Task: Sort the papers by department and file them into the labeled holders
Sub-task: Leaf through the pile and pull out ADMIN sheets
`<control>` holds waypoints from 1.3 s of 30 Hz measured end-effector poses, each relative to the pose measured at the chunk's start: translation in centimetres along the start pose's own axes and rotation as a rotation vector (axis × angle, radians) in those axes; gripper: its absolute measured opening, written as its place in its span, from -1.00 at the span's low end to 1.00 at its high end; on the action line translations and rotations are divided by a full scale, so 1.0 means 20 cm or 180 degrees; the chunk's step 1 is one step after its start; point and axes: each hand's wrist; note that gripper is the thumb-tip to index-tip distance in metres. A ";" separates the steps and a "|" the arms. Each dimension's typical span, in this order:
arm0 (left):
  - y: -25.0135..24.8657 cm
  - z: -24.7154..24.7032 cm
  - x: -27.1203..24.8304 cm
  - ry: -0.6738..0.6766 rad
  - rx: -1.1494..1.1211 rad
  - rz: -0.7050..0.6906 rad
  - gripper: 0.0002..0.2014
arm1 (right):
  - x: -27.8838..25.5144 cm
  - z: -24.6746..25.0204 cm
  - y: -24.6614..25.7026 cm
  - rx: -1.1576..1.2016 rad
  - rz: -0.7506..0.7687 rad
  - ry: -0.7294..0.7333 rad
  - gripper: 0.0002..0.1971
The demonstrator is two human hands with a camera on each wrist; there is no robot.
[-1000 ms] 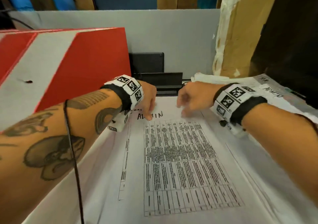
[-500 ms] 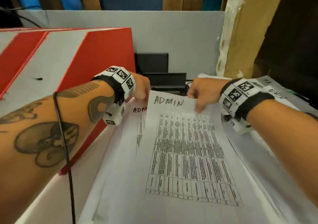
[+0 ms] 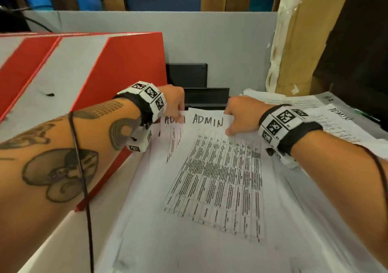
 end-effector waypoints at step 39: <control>-0.17 0.50 -0.10 0.0418 -0.0680 -0.0317 -0.86 | 0.01 0.25 -0.10 0.1467 -0.0049 -0.0953 -0.81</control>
Point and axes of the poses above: each hand's wrist, its own x-axis towards the middle knuckle, its own z-axis out of the back of the hand, y = z × x, and after that the axes turned 14 degrees about -x, right-handed
